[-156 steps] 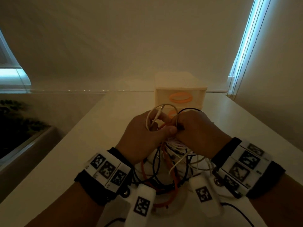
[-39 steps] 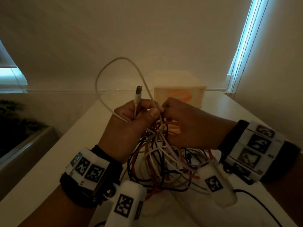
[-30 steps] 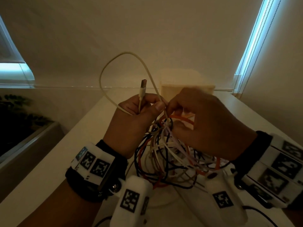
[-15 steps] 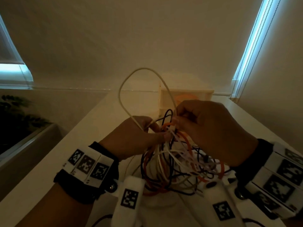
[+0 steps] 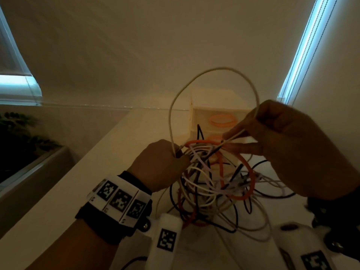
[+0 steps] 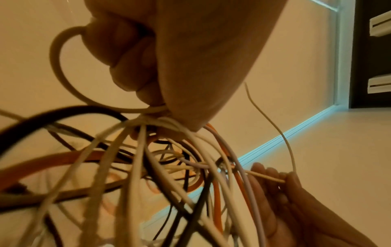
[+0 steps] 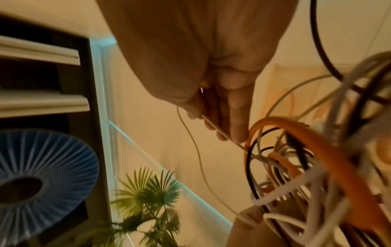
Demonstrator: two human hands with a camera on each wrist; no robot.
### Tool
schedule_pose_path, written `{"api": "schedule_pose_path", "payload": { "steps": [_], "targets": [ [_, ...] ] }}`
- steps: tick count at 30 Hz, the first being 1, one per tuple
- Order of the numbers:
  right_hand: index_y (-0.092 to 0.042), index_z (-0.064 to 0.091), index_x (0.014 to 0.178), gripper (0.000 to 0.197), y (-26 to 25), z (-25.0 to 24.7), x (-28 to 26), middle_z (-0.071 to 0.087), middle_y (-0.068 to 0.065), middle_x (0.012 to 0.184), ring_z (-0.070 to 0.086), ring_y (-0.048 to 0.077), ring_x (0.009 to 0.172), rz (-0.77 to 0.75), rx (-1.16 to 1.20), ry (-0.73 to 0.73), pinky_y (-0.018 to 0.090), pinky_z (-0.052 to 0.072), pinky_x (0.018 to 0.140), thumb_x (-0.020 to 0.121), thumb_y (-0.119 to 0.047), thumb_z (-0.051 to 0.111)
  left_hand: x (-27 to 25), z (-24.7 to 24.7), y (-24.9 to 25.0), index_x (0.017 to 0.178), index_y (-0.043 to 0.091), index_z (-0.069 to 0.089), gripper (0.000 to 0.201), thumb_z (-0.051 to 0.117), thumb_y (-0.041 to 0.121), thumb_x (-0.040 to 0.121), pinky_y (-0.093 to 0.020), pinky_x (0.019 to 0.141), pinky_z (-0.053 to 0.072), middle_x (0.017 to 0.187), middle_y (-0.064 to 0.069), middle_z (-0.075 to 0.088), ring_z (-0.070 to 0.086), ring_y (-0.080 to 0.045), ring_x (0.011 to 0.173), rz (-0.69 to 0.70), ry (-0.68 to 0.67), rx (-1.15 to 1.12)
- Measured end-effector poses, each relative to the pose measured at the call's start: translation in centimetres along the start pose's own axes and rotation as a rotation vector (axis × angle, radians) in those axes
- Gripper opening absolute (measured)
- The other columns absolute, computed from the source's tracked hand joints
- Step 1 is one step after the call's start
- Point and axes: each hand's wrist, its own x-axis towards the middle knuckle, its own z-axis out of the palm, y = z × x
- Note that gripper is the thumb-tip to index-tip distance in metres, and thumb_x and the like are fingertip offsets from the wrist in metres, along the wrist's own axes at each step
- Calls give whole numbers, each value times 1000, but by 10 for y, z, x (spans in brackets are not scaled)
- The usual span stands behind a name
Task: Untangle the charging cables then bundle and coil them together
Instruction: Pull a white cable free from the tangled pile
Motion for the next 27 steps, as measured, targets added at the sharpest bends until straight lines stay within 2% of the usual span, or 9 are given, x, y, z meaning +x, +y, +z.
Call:
{"api": "schedule_pose_path", "payload": {
  "steps": [3, 6, 11, 15, 18, 20, 22, 25, 27],
  "targets": [
    [-6, 54, 85, 18, -5, 0, 2, 70, 7, 76, 74, 27, 87, -77, 169, 163, 38, 61, 72, 100, -5, 44, 2, -7, -3, 49, 15, 45, 55, 59, 39, 96, -17, 41, 32, 37, 8, 37, 43, -4, 38, 8, 78, -1],
    [-7, 57, 86, 10, -6, 6, -1, 72, 9, 81, 74, 27, 87, -141, 116, 134, 40, 62, 73, 95, -11, 52, 0, -8, -3, 58, 10, 58, 49, 58, 40, 95, -17, 41, 30, 46, 4, 48, 44, -6, 40, -4, 133, -1],
    [-22, 67, 82, 15, 8, 27, -4, 71, -4, 79, 68, 11, 76, -135, -596, -179, 37, 55, 76, 94, -28, 60, -5, 2, 4, 71, -4, 67, 42, 66, 35, 89, -19, 42, 32, 45, 2, 48, 39, -7, 39, -37, 53, -217],
    [-20, 70, 87, 24, 30, 22, 3, 63, 6, 66, 63, 26, 66, -68, -167, 14, 40, 58, 75, 101, -21, 51, -4, 1, 1, 67, -6, 61, 49, 67, 37, 91, -16, 37, 27, 33, 10, 36, 36, -6, 32, -123, 40, -259],
    [-15, 65, 86, 29, 47, 12, 9, 34, 2, 59, 34, 18, 56, -38, 248, 296, 33, 42, 59, 105, -18, 43, -3, -5, -1, 77, -6, 68, 58, 65, 51, 88, -15, 40, 31, 41, 3, 52, 44, -3, 39, -146, 35, -277],
    [-15, 59, 77, 34, 56, 3, 10, 24, 3, 62, 20, 20, 58, -15, 413, 383, 31, 31, 55, 105, -17, 40, -3, -11, -2, 90, -5, 70, 72, 67, 65, 76, -21, 49, 37, 59, -12, 59, 49, -9, 51, -160, 50, -292],
    [-17, 51, 65, 40, 65, -10, 8, 24, 2, 60, 19, 19, 56, 13, 442, 401, 32, 27, 55, 102, -22, 38, -4, -22, -5, 94, 3, 69, 80, 70, 76, 60, -26, 51, 35, 53, 1, 48, 43, -10, 49, -192, 65, -414],
    [-14, 51, 61, 40, 72, -26, 3, 36, 8, 56, 33, 24, 51, 37, -36, 477, 42, 37, 57, 100, -19, 39, 0, -36, -9, 99, 7, 62, 89, 78, 79, 51, -29, 54, 28, 57, 8, 36, 32, -12, 53, -228, 22, -806],
    [-16, 64, 79, 29, 70, -32, 3, 54, 14, 76, 51, 25, 63, -21, -361, 506, 50, 50, 69, 100, -19, 44, 1, -41, -10, 98, 9, 58, 70, 72, 71, 69, -28, 52, 24, 59, 6, 28, 26, -10, 51, -240, 60, -1069]
  ]
}}
